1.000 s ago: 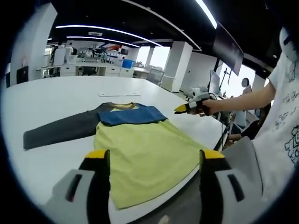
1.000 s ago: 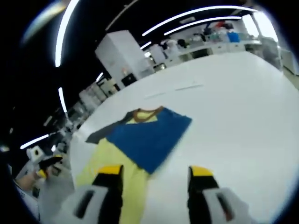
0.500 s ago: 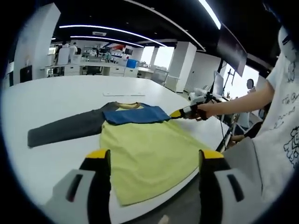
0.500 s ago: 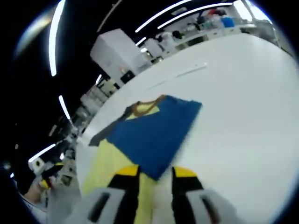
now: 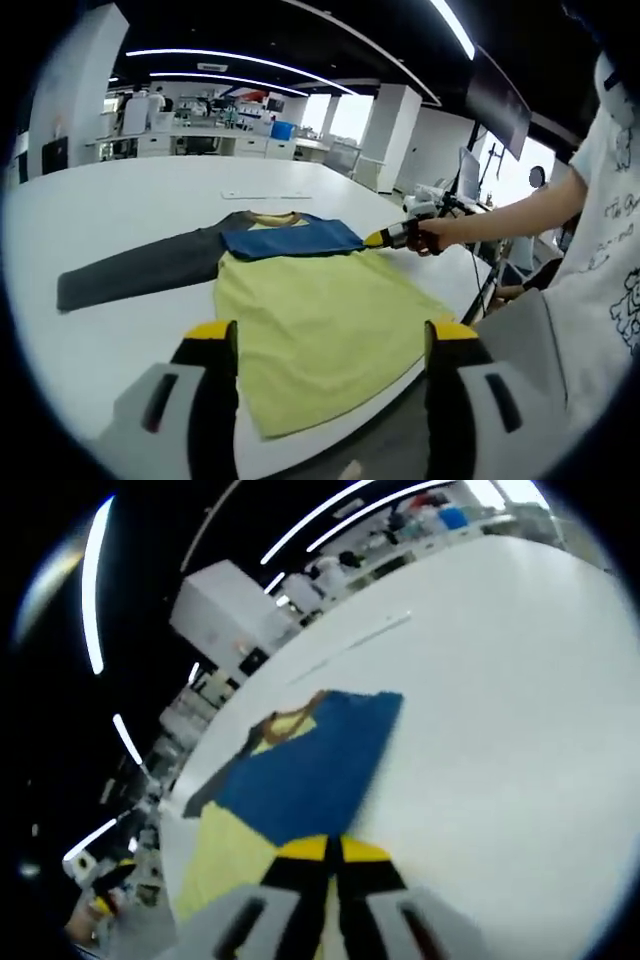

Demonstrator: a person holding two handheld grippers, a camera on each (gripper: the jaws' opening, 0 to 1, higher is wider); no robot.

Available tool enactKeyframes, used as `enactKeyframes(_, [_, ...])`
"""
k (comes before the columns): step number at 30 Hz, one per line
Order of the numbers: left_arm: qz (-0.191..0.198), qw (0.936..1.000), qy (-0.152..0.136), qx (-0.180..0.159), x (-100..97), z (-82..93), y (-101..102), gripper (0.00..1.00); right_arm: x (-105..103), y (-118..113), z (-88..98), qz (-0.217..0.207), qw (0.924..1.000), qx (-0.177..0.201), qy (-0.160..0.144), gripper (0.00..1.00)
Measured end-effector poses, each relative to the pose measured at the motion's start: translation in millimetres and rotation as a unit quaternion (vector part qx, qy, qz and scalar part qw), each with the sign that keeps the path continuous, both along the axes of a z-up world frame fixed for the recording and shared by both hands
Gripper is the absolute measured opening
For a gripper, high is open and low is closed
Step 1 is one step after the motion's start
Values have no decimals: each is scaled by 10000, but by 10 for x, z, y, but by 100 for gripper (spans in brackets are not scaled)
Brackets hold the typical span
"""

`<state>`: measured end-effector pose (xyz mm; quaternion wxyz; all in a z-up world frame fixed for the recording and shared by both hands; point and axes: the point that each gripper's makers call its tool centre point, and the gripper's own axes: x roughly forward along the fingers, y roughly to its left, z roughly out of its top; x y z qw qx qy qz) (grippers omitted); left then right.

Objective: Fold the garment on the visible template until the final outline fits inside the template.

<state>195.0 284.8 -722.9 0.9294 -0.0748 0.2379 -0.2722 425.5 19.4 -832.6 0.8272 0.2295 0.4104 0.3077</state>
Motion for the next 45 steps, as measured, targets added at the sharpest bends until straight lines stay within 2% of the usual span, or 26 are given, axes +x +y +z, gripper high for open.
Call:
enactKeyframes(3, [17, 10000, 6, 6, 3, -6, 14, 73, 128, -131, -13, -302, 9993, -186, -108, 0])
enactKeyframes(6, [27, 10000, 9, 5, 1, -15, 26, 73, 153, -165, 6, -379, 9992, -122, -67, 0])
enactKeyframes(19, [14, 10000, 54, -37, 6, -33, -5, 73, 186, -181, -71, -198, 9991, -375, -96, 0])
enactKeyframes(25, [9, 10000, 48, -39, 20, -35, 9, 73, 154, -189, 8, 41, 9988, -354, -349, 3])
enactKeyframes(28, [4, 10000, 43, -38, 28, -42, 19, 73, 118, -195, 51, 228, 9979, -360, -494, 15])
enactKeyframes(30, [-8, 10000, 46, -40, 31, -47, 20, 73, 45, -180, 102, 388, 9961, -401, -680, 28])
enactKeyframes(32, [-23, 10000, 53, -42, 35, -53, 21, 73, 56, -190, 128, 474, 9942, -468, -840, 43])
enactKeyframes(36, [-36, 10000, 64, -59, 49, -64, 27, 73, 84, -205, 189, 541, 9911, -546, -1085, 65])
enactKeyframes(41, [-26, 9999, 52, -161, 96, -62, 55, 73, 20, -207, 255, 691, 9877, -615, -1258, 85])
enactKeyframes(45, [-44, 9997, 66, -242, 146, -72, 93, 73, -94, -161, 364, 991, 9810, -659, -1535, 97])
